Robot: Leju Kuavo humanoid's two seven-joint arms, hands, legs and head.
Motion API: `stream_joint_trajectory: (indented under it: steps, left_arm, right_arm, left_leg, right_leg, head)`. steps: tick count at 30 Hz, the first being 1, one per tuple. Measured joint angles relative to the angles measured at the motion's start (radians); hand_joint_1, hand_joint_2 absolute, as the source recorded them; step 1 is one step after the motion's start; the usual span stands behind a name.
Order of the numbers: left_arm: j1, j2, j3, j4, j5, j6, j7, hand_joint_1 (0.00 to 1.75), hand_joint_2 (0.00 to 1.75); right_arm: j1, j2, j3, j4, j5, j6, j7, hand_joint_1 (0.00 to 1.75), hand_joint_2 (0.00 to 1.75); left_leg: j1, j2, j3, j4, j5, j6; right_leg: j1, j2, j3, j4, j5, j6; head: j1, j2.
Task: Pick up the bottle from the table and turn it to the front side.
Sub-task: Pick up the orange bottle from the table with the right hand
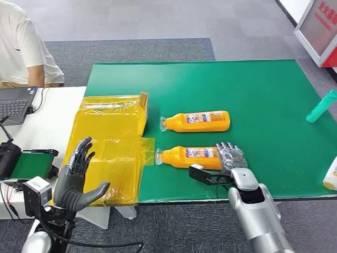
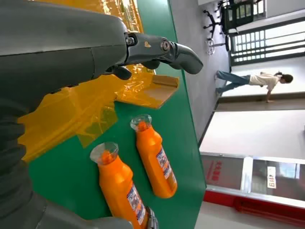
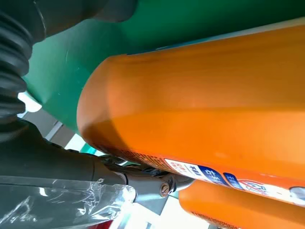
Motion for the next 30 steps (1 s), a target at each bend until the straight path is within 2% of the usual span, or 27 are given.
stream_joint_trajectory:
  steps: [1,2,3,4,13,18,20,24,30]
  left_arm:
    - [0.000,0.000,0.000,0.000,0.000,0.000,0.000,0.00,1.75]
    - [0.000,0.000,0.000,0.000,0.000,0.000,0.000,0.00,1.75]
    - [0.001,0.000,0.000,0.000,0.000,0.001,0.000,0.00,1.75]
    - [0.001,0.000,0.000,0.000,0.000,0.001,0.000,0.00,1.75]
    - [0.004,0.002,0.000,0.002,0.002,0.001,0.001,0.00,1.75]
    - [0.006,0.002,0.000,0.004,0.010,0.002,0.000,0.00,1.75]
    - [0.005,0.003,0.000,0.005,0.017,0.002,-0.003,0.00,1.75]
    - [0.002,0.004,0.000,0.005,0.028,0.002,-0.010,0.00,1.75]
    - [0.002,0.004,-0.001,0.005,0.030,0.007,-0.011,0.00,1.75]
  right_arm:
    - [0.000,0.000,0.000,0.000,0.000,0.000,0.000,0.77,1.75]
    - [0.000,0.000,0.000,0.000,0.000,0.000,-0.001,1.02,1.75]
    - [0.000,0.000,0.000,0.000,0.000,0.000,-0.002,1.44,1.75]
    - [0.001,0.000,0.000,0.000,0.000,0.000,-0.002,1.75,1.75]
    - [0.009,0.002,-0.002,-0.004,-0.004,-0.026,-0.038,1.75,1.75]
    - [0.036,0.012,-0.012,-0.040,-0.057,-0.028,-0.078,1.75,1.75]
    - [0.049,0.019,-0.020,-0.060,-0.117,-0.021,-0.102,1.75,1.75]
    - [0.101,0.043,-0.041,-0.128,-0.316,0.000,-0.146,1.75,1.75]
    - [0.201,0.071,-0.064,-0.290,-0.558,0.020,-0.154,1.75,1.75]
  left_leg:
    - [0.000,0.000,0.000,0.000,0.000,0.000]
    - [0.000,0.000,0.000,0.000,0.000,0.000]
    - [0.000,0.000,0.000,0.000,0.000,0.000]
    - [0.000,0.000,0.000,0.000,0.000,0.000]
    - [0.000,0.000,0.000,0.000,0.000,0.000]
    - [0.000,0.000,-0.001,0.000,0.000,0.000]
    - [0.000,0.000,-0.001,0.000,0.000,0.000]
    - [0.000,0.000,-0.003,0.000,0.001,0.001]
    - [0.000,0.000,-0.006,0.000,0.000,0.001]
  right_leg:
    - [0.000,0.000,0.000,0.000,0.000,0.000]
    - [0.000,0.000,0.000,0.000,0.000,0.000]
    - [0.000,0.000,0.000,0.000,0.000,0.000]
    - [0.000,0.000,0.000,0.000,0.000,0.000]
    - [0.000,0.000,0.000,0.000,0.000,0.000]
    - [0.000,0.000,0.000,0.000,0.000,0.000]
    - [0.000,0.000,0.000,0.000,0.000,0.000]
    - [0.000,0.000,-0.002,0.000,0.000,0.000]
    - [0.000,0.000,-0.005,0.000,0.000,0.001]
  head:
    - [0.000,0.000]
    - [0.000,0.000]
    - [0.000,0.000]
    - [0.000,0.000]
    - [0.000,0.000]
    - [0.000,0.000]
    - [0.000,0.000]
    - [0.000,0.000]
    - [0.000,0.000]
